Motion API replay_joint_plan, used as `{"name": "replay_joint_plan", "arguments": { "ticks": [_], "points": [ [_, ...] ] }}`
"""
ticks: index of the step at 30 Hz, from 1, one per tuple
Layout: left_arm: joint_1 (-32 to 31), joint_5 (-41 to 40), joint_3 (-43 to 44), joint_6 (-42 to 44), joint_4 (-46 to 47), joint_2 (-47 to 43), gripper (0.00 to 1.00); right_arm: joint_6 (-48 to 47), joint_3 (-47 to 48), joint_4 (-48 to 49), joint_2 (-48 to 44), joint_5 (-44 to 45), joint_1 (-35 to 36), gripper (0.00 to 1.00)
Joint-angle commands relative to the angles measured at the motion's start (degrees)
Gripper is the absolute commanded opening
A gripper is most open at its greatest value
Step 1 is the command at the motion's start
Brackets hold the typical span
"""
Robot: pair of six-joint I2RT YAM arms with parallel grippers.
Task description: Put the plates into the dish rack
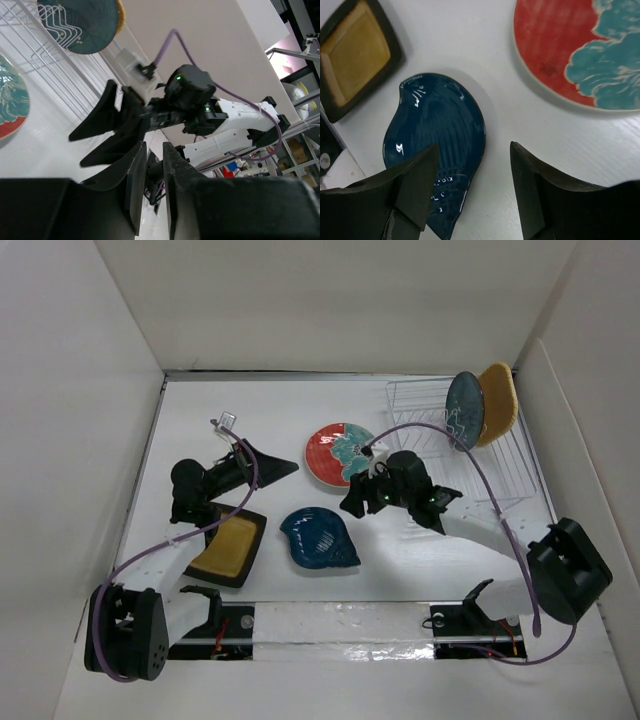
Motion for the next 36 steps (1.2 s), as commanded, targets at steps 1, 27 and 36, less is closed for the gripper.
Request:
{"name": "replay_joint_plan", "arguments": {
  "ticks": [1,27,36],
  "points": [
    [-0.1,2.6,1.9,-2.4,7.6,0.6,0.18,0.5,0.5,6.2,3.9,-1.0,1.1,0.65],
    [0.4,1.8,0.7,-2.4,7.3,0.8,0.25,7.7,-4.5,23.0,20.1,-13.1,3.8,0.0],
    [-2.1,1.2,-0.1,-3.9,9.1,-1.6,0.25,2.5,3.7,3.8,-6.3,6.8,-0.5,0.0]
  ]
}}
